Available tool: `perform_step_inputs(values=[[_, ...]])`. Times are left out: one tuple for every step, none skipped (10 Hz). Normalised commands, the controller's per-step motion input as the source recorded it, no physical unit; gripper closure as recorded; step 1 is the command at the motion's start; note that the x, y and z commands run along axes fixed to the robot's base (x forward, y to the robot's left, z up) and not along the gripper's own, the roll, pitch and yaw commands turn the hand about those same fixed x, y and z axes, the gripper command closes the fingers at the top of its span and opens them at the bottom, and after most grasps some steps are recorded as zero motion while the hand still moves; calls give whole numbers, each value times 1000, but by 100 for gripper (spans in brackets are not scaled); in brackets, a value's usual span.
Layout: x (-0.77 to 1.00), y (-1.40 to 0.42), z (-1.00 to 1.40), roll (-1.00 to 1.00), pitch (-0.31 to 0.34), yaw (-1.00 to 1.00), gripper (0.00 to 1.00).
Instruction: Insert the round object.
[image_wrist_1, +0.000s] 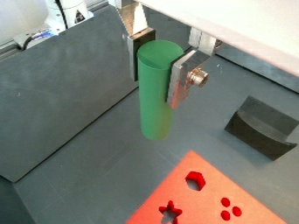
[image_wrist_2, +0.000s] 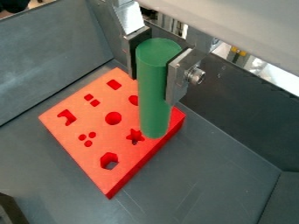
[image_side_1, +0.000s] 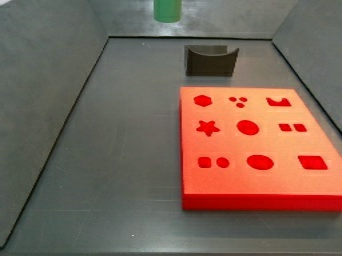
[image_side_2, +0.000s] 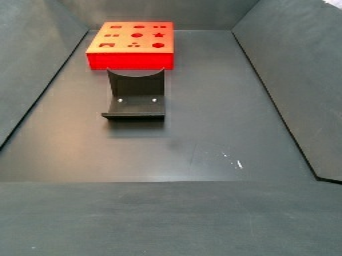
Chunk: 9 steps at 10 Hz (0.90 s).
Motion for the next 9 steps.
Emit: perform_step_inputs(values=[[366,-57,-346,-69,0,0,100],[817,-114,-537,-177,-164,0,100],[949,-43,-549,-200,-186,0,100],[940,0,-554,-201,-219,23,100],[811,0,-517,-203,-286,91,100],[769,0,-477,-161,-307,94,100],[834,-94,-323,-14,-244,49,100],[891,-171,-114,47,-147,69,100],[966,-231,-3,176,-84,14,100]])
